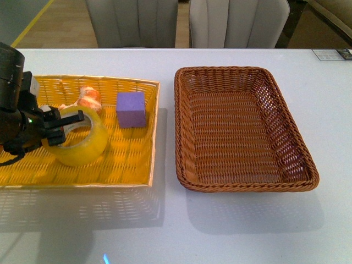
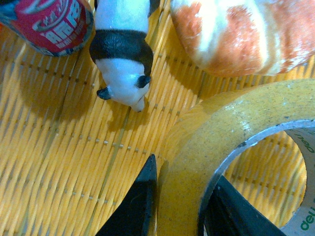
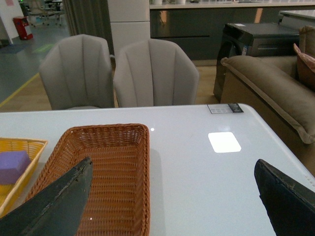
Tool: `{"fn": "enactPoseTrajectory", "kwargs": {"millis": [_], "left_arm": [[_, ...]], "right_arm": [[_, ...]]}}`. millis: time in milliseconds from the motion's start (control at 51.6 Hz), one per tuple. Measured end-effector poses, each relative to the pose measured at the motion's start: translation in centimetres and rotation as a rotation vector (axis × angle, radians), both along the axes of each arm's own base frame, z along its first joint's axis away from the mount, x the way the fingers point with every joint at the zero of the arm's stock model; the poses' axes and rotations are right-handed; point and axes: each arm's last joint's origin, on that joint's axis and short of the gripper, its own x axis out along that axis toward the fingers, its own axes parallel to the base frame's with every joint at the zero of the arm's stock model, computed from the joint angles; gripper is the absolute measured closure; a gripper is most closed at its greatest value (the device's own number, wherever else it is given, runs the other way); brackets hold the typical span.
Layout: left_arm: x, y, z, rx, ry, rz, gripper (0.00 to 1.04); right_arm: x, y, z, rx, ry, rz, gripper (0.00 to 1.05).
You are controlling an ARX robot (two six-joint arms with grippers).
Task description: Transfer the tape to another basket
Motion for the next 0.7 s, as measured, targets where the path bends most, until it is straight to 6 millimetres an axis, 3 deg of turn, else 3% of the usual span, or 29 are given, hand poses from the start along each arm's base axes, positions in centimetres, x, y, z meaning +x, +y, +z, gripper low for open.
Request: {"fn": "enactPoseTrajectory", "kwargs": {"millis": [136,271,542,697], "left_arm": [[0.1,-0.4,2.7,-0.008,-0.054,-0.016,0.88],[0.4,-2.2,4.8,-0.021,-0.079,-0.053,0.88],[1.7,-11.9,8.6,-0.086,-0.137,-0.238,0.88],[2.2,-15.8,9.9,-0.133,-0.155,-0.306,0.88]], "right_arm": [[0.0,0.0,0.0,0.0,0.0,0.0,0.09],[0.0,0.0,0.0,0.0,0.0,0.0,0.09],[0.0,0.0,0.0,0.0,0.0,0.0,0.09],[0.0,0.0,0.0,0.0,0.0,0.0,0.09]]}}
